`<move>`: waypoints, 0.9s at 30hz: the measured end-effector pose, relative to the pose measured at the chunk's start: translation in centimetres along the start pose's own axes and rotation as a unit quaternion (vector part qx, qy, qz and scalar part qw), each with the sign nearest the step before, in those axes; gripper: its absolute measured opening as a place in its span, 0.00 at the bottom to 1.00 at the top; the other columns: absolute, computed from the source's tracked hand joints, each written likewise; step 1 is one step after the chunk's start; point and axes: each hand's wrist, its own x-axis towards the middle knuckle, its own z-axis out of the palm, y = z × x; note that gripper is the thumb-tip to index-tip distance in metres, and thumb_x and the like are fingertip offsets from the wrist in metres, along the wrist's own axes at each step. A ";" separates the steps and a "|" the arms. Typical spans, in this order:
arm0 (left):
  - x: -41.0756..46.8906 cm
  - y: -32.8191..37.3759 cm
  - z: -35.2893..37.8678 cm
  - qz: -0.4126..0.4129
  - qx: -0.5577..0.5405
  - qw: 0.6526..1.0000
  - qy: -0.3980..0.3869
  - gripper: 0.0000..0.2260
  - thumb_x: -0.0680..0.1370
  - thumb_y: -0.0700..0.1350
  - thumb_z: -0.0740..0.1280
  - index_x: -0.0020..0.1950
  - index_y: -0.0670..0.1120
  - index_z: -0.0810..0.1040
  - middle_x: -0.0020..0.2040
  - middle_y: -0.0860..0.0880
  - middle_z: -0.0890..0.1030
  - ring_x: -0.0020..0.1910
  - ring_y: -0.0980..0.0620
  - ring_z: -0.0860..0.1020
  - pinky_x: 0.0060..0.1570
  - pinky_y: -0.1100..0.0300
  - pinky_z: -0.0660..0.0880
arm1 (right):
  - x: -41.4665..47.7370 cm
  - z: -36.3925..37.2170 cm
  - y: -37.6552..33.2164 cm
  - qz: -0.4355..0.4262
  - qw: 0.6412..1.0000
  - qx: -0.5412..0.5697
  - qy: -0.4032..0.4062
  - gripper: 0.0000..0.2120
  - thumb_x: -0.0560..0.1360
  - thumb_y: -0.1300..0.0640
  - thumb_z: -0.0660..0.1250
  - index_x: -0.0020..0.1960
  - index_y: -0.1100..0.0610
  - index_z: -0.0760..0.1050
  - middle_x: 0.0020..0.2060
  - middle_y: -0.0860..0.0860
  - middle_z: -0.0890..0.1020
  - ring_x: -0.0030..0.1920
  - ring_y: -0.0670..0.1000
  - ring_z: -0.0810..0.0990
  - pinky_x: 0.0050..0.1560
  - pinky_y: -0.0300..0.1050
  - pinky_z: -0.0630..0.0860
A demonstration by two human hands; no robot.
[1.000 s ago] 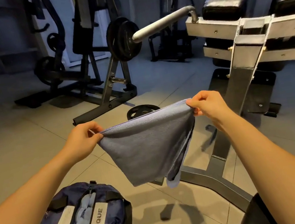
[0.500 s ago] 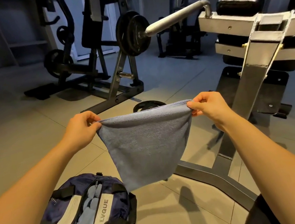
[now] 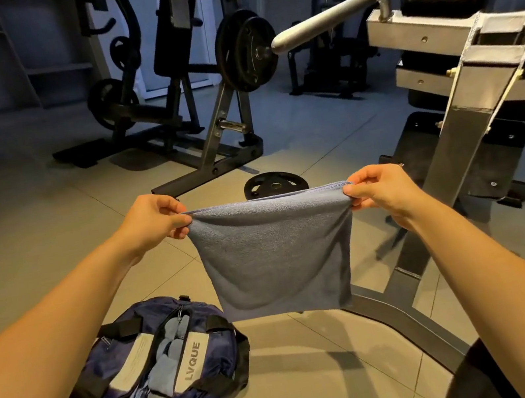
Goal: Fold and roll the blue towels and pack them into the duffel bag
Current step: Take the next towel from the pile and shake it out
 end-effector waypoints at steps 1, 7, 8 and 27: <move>-0.1 0.0 -0.1 -0.001 -0.003 1.000 -0.006 0.03 0.77 0.33 0.71 0.50 0.35 0.82 0.44 0.34 0.84 0.38 0.45 0.83 0.40 0.58 0.83 | 0.0 0.0 0.1 0.006 1.000 -0.005 -0.010 0.07 0.76 0.63 0.73 0.52 0.64 0.82 0.49 0.59 0.84 0.50 0.57 0.84 0.47 0.50 0.85; -0.5 0.0 -0.3 0.016 0.078 0.996 -0.027 0.02 0.77 0.33 0.71 0.47 0.39 0.84 0.41 0.39 0.84 0.39 0.46 0.81 0.41 0.54 0.81 | -0.3 -0.1 -0.1 0.017 0.997 -0.066 -0.033 0.02 0.77 0.62 0.72 0.47 0.59 0.83 0.49 0.57 0.83 0.48 0.55 0.80 0.43 0.47 0.79; -0.6 -0.1 -0.4 0.021 0.102 0.994 -0.034 0.02 0.77 0.34 0.72 0.46 0.40 0.84 0.41 0.40 0.84 0.39 0.47 0.81 0.39 0.56 0.80 | -0.5 -0.1 0.0 0.017 0.996 -0.077 -0.032 0.01 0.76 0.61 0.72 0.46 0.58 0.83 0.49 0.56 0.83 0.49 0.55 0.79 0.43 0.47 0.77; -8.7 1.2 -3.4 -0.039 0.073 0.913 -0.399 0.07 0.77 0.38 0.71 0.54 0.37 0.82 0.49 0.45 0.84 0.48 0.50 0.80 0.49 0.56 0.77 | -13.8 -5.2 0.4 0.193 0.953 0.021 -0.232 0.02 0.74 0.64 0.70 0.43 0.62 0.80 0.30 0.57 0.76 0.29 0.50 0.72 0.32 0.41 0.72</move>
